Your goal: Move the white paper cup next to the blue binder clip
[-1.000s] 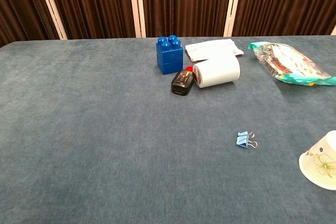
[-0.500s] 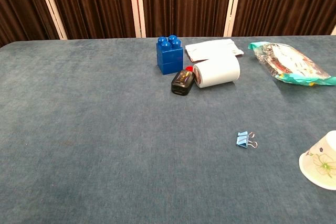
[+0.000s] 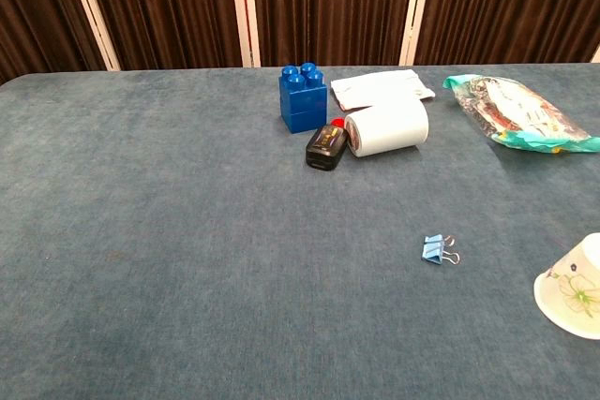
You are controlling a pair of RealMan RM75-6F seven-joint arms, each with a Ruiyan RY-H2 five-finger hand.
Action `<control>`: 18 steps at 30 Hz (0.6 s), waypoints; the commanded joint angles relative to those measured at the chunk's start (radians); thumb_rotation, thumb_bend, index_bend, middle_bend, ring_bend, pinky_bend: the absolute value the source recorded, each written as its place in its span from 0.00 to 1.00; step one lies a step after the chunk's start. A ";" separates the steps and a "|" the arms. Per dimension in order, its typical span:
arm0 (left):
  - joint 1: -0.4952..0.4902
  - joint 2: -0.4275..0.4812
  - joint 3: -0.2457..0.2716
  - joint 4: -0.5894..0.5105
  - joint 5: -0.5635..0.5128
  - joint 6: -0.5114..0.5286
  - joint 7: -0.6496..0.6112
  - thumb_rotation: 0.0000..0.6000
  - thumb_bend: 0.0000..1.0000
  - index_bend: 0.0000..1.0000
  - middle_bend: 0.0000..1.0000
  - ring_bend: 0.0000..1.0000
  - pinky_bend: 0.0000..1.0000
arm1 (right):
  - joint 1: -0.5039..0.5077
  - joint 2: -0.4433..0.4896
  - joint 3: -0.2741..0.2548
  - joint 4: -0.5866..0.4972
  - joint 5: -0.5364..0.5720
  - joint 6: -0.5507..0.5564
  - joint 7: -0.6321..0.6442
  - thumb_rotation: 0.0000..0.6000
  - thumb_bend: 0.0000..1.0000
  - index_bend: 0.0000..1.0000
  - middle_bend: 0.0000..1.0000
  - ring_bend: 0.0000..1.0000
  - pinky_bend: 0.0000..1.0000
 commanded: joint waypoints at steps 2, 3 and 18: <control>-0.001 -0.003 -0.002 0.003 -0.004 0.000 0.004 1.00 0.00 0.00 0.00 0.00 0.00 | 0.030 -0.001 -0.007 -0.061 0.013 -0.058 -0.064 1.00 0.27 0.00 0.00 0.00 0.10; -0.001 -0.003 -0.003 0.003 -0.005 0.000 0.004 1.00 0.00 0.00 0.00 0.00 0.00 | 0.034 -0.004 -0.007 -0.069 0.015 -0.067 -0.073 1.00 0.27 0.00 0.00 0.00 0.10; -0.005 -0.001 -0.006 0.003 -0.017 -0.010 -0.001 1.00 0.00 0.00 0.00 0.00 0.00 | 0.078 -0.064 -0.026 -0.152 0.108 -0.214 -0.267 1.00 0.27 0.00 0.00 0.00 0.11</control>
